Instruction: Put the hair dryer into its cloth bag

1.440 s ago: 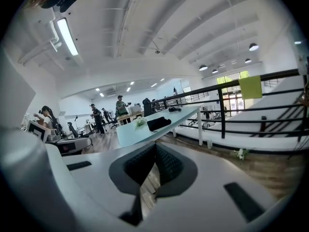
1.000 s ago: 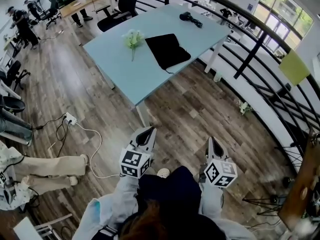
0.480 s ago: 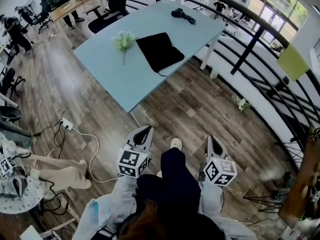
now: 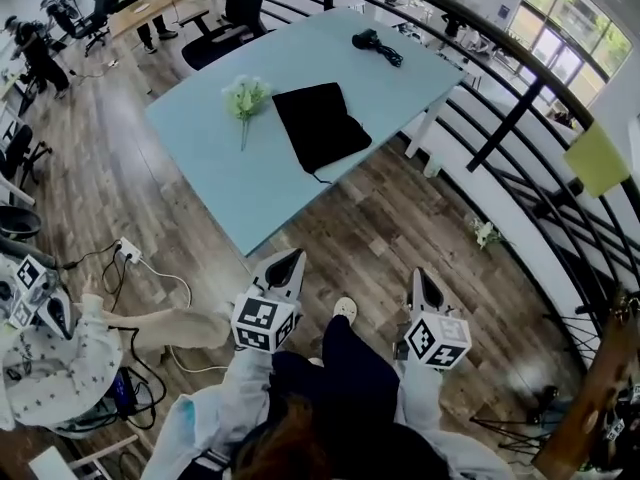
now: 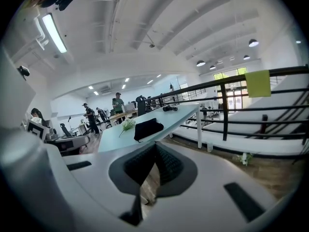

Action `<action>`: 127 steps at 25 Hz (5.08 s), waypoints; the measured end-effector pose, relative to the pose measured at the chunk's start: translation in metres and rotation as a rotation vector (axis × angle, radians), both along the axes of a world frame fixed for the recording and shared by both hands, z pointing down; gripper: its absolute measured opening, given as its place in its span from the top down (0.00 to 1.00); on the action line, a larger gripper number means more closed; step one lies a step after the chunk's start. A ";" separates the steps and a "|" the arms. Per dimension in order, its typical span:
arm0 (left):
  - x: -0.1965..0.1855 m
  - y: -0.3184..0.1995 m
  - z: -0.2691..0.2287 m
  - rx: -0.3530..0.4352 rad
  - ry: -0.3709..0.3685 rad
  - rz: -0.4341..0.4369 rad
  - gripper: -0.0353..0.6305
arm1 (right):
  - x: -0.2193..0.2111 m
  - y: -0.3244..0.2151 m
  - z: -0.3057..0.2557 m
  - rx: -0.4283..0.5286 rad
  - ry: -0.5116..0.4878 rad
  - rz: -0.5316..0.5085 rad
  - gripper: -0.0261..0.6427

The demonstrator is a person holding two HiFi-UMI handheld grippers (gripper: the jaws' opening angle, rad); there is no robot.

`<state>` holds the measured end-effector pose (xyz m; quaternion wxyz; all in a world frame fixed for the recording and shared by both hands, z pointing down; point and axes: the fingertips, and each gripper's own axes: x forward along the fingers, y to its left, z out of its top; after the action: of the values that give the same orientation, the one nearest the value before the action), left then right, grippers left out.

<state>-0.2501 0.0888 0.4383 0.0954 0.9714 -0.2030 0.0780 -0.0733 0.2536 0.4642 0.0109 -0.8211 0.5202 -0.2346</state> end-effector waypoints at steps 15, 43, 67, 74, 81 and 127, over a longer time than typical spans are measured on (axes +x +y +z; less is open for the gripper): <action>0.116 -0.071 -0.001 -0.003 -0.005 -0.011 0.92 | 0.120 -0.069 -0.004 -0.016 0.003 -0.014 0.95; 0.197 -0.105 0.017 0.004 -0.020 0.011 0.92 | 0.182 -0.116 0.030 -0.008 -0.049 -0.036 0.95; 0.331 -0.246 -0.016 0.008 0.012 -0.019 0.92 | 0.299 -0.260 0.006 -0.024 -0.030 -0.135 0.95; 0.359 -0.285 -0.011 -0.009 0.008 -0.043 0.92 | 0.328 -0.300 0.009 -0.045 -0.025 -0.174 0.95; 0.381 -0.319 0.003 -0.041 0.018 -0.085 0.92 | 0.354 -0.348 0.017 -0.065 -0.004 -0.244 0.95; 0.525 -0.509 0.058 -0.173 -0.076 -0.520 0.92 | 0.528 -0.726 0.100 -0.344 0.120 -0.817 0.27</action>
<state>0.2748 -0.4201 0.4962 0.1872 0.8713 -0.4414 0.1046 0.4547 -0.4721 0.5639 -0.2495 -0.5504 0.7549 -0.2549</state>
